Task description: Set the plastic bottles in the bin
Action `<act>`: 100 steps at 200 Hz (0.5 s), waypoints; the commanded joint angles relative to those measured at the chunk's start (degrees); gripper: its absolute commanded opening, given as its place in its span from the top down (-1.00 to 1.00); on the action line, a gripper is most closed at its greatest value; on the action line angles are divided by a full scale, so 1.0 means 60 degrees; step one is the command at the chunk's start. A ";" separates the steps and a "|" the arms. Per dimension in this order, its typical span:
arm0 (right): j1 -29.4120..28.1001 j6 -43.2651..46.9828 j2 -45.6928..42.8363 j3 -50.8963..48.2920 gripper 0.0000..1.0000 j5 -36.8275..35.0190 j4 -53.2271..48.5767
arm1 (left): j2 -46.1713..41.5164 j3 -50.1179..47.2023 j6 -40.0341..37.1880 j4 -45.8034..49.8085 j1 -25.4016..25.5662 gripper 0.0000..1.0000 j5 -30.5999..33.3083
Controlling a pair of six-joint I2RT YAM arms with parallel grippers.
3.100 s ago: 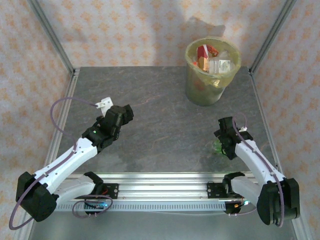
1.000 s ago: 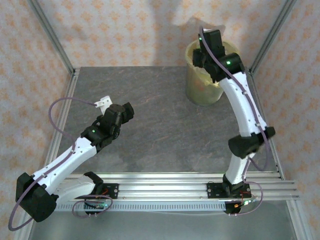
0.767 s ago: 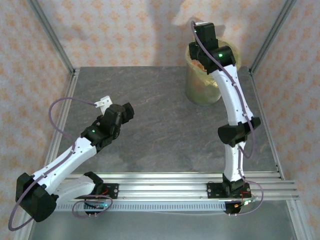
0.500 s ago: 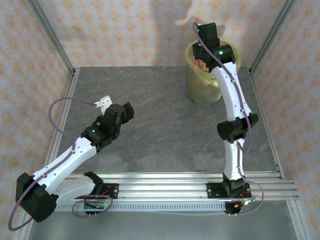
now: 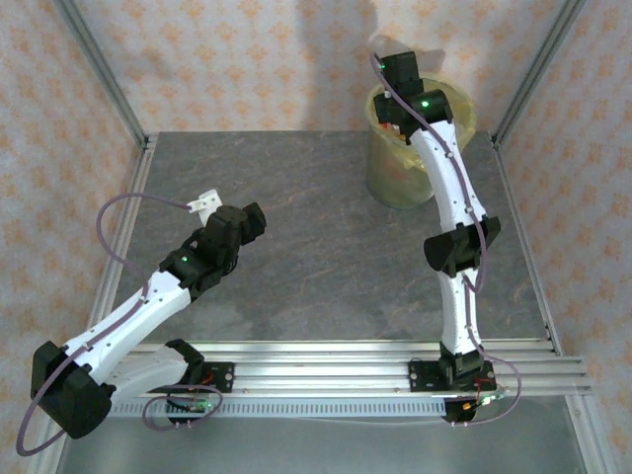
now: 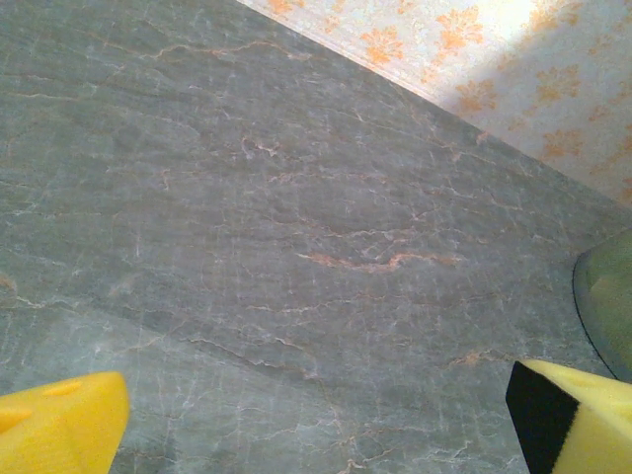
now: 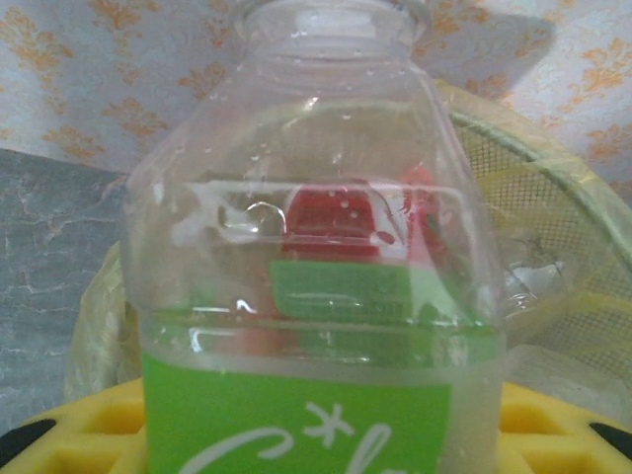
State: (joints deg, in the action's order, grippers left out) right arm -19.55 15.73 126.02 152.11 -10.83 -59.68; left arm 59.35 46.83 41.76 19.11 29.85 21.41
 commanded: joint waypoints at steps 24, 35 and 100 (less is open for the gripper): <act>0.0026 0.0074 0.0197 0.0352 -0.28 -0.0078 -0.0463 | -0.0035 0.0318 0.0077 0.0282 -0.0058 -1.00 0.0055; 0.0028 0.0038 0.0179 0.0434 -0.40 -0.0047 -0.0523 | -0.0019 0.0326 0.0072 0.0304 -0.0067 -1.00 0.0055; 0.0014 -0.0196 -0.0138 0.0703 -0.63 0.0316 -0.0229 | 0.0053 0.0397 0.0072 0.0295 -0.0060 -1.00 -0.0012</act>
State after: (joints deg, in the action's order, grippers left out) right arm -19.66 15.64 126.41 154.10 -9.80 -61.52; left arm 59.42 47.13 41.78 19.14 29.85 21.37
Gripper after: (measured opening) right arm 0.816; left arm 0.996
